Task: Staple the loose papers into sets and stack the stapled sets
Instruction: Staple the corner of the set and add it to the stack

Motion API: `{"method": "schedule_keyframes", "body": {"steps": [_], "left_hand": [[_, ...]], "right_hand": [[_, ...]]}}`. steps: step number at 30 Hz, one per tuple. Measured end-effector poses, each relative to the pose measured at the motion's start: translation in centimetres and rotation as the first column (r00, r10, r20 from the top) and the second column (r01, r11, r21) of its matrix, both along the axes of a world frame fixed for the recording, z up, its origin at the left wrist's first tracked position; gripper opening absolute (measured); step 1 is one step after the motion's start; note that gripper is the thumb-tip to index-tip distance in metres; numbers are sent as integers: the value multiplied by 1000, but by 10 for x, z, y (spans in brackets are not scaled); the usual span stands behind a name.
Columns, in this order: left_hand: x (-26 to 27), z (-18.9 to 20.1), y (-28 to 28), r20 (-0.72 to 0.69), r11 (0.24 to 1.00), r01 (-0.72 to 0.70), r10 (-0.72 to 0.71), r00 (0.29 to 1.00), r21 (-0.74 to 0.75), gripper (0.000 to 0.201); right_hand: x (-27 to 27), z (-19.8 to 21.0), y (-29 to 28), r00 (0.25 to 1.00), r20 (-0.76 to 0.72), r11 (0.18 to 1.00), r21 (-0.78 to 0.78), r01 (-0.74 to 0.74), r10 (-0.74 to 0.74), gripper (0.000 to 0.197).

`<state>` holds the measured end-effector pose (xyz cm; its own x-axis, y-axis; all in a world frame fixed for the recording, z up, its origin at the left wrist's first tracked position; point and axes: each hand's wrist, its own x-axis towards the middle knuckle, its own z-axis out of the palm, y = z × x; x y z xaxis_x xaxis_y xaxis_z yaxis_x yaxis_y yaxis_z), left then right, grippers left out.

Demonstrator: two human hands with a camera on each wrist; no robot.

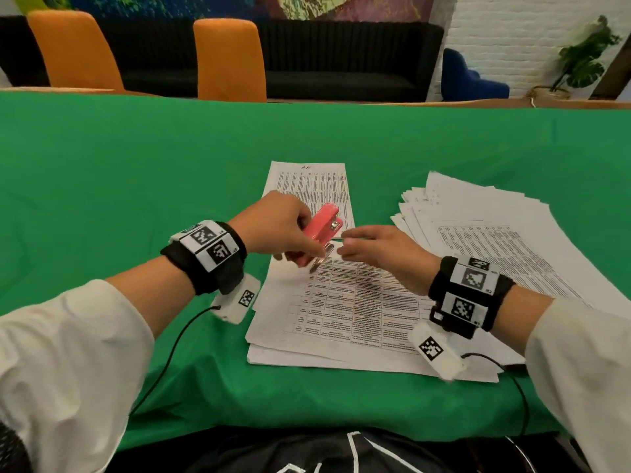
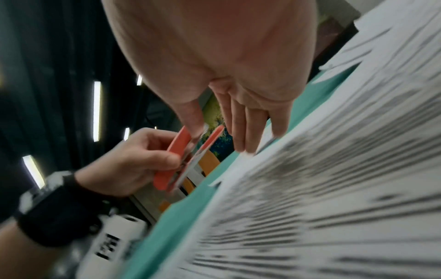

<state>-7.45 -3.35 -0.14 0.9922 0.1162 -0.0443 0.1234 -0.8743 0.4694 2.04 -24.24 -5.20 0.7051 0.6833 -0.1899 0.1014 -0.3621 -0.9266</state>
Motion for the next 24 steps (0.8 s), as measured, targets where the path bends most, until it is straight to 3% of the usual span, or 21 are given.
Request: {"method": "schedule_keyframes", "body": {"steps": [3, 5, 10, 15, 19, 24], "left_hand": [[5, 2, -22, 39, 977, -61, 71, 997, -203, 46], [6, -1, -34, 83, 950, -90, 120, 989, -299, 49], [6, -12, -54, 160, 899, -140, 223, 962, -415, 52], [13, -13, -65, 242, 869, -175, 314, 918, -463, 45], [15, -12, -69, 248, 837, -178, 345, 905, -517, 48], [8, -11, -70, 257, 830, -153, 333, 907, -536, 48]], "right_hand": [[-16, 7, 5, 950, -311, 984, 165, 74, -20, 33], [-26, 11, 8, 921, -386, 959, 241, 148, -46, 29], [-31, 15, -2, 891, -446, 940, 263, 216, -81, 26], [-35, 10, -11, 913, -380, 939, 234, 251, -150, 31], [-33, 11, -17, 911, -387, 945, 222, 242, -142, 35], [-29, 20, -32, 906, -419, 970, 189, 153, -62, 25]]}}
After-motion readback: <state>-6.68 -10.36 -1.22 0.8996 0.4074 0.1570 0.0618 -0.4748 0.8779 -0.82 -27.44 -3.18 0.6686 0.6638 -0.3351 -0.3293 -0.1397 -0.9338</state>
